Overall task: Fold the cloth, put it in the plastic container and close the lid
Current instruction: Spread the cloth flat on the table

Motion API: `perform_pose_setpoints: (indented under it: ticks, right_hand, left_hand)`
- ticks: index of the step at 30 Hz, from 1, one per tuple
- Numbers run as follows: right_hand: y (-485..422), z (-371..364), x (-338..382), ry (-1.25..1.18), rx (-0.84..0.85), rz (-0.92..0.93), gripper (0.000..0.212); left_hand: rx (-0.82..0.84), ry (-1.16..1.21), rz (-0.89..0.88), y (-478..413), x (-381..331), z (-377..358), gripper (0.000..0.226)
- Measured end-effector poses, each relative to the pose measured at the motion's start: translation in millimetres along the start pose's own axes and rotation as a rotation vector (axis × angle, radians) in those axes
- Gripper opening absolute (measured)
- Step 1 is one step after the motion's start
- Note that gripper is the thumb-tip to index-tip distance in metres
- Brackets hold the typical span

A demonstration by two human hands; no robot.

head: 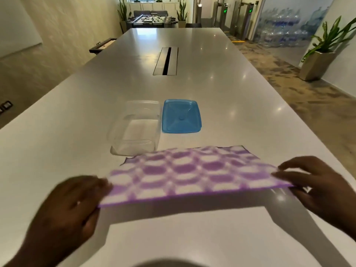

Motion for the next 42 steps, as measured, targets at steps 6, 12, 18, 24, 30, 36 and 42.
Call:
perform_pose_setpoints:
  ticks: [6, 12, 18, 24, 30, 36, 42]
  right_hand:
    - [29.8, -78.8, -6.3, 0.003, 0.437, -0.051, 0.047]
    - [29.5, -83.6, -10.0, -0.137, 0.694, -0.147, 0.069]
    - [-70.7, -88.8, 46.9, -0.159, 0.336, -0.015, 0.081]
    - [-97.8, -199.8, 65.5, -0.125, 0.418, -0.031, 0.075]
    - [-80.8, -220.6, 18.9, -0.021, 0.441, -0.106, 0.088]
    - [-62.4, -205.6, -31.0, 0.061, 0.425, -0.184, 0.09]
    - [-40.2, -196.4, -72.4, 0.096, 0.422, -0.264, 0.09]
  left_hand:
    - [0.297, 0.078, -0.022, 22.7, -34.7, -53.1, 0.036]
    - [0.464, 0.309, 0.132, 10.5, -26.5, -44.9, 0.054]
    - [0.408, 0.522, 0.391, -55.7, -54.5, -77.5, 0.053]
    - [0.647, 0.18, 0.392, -58.5, -72.9, -171.7, 0.082]
    - [0.592, 0.124, 0.417, -42.7, -39.6, -177.3, 0.099]
    - [0.554, 0.069, 0.47, -20.8, -2.5, -164.5, 0.095]
    - [0.568, -0.002, 0.568, 0.1, 25.4, -155.0, 0.095]
Point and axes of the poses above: each hand's wrist, its own y-axis away from the middle knuckle, its own z-axis out of the back of the hand, x = y × z, the point moved 9 cm from there along -y, towards the middle knuckle, and after that the axes turned 9 degrees about z, right-handed, at the moved point
